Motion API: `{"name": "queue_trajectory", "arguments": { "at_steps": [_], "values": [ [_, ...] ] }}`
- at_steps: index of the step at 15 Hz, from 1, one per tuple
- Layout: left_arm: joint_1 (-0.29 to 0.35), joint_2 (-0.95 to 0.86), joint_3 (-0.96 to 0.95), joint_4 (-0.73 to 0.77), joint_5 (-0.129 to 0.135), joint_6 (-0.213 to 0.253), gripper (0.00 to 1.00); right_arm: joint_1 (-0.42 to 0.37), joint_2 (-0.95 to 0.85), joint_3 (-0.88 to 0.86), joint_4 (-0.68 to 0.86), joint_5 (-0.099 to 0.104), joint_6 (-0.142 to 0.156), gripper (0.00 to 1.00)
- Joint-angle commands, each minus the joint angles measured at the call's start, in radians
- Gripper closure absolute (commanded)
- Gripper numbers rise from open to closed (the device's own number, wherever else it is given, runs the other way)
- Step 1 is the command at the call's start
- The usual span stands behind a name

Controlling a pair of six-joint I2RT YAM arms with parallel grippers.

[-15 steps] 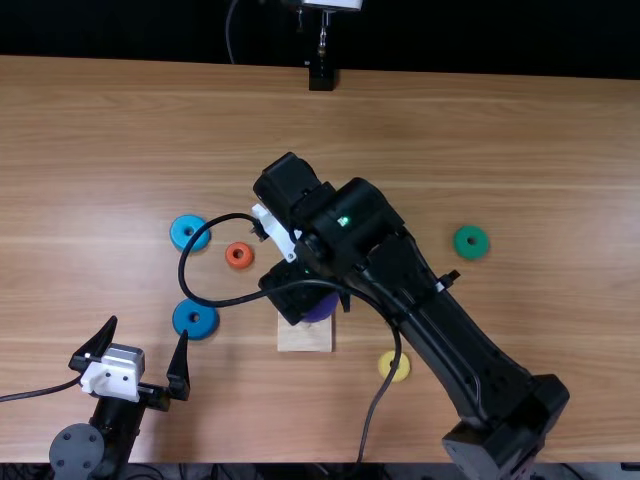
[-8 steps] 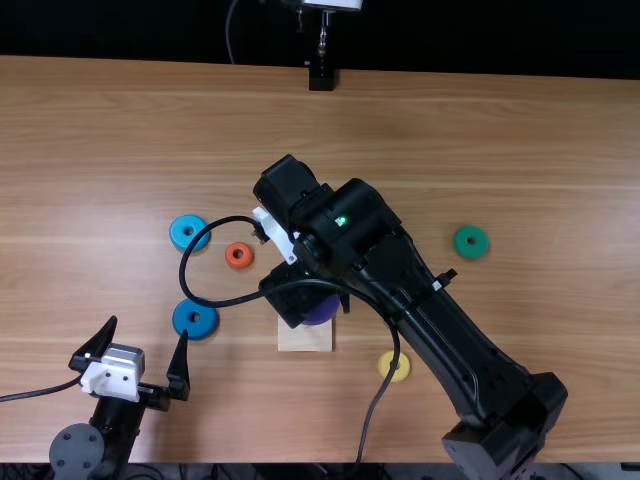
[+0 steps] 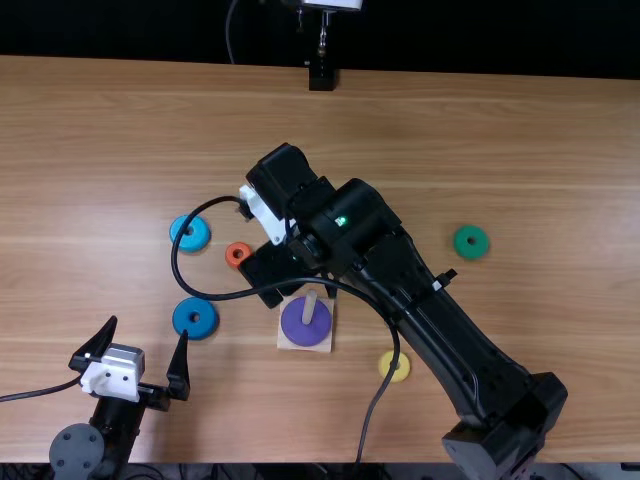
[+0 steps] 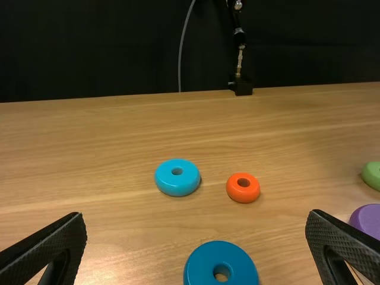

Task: Build the Hanoi tower: stack the rings onto the peg from bottom to top in this color order: purple, dark blue, light blue, dark green, light green, yellow, orange.

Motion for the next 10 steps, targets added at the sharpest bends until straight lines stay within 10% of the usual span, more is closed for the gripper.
{"name": "queue_trajectory", "arguments": {
  "at_steps": [1,10],
  "values": [
    [0.000,-0.012,-0.050,-0.015,0.020,0.006,0.00,-0.031,0.009,-0.016,0.049,0.002,-0.003,0.00],
    [0.000,-0.012,-0.050,-0.015,0.020,0.006,0.00,-0.396,-0.624,-0.723,0.973,-0.001,-0.017,0.00]
  ]
}}
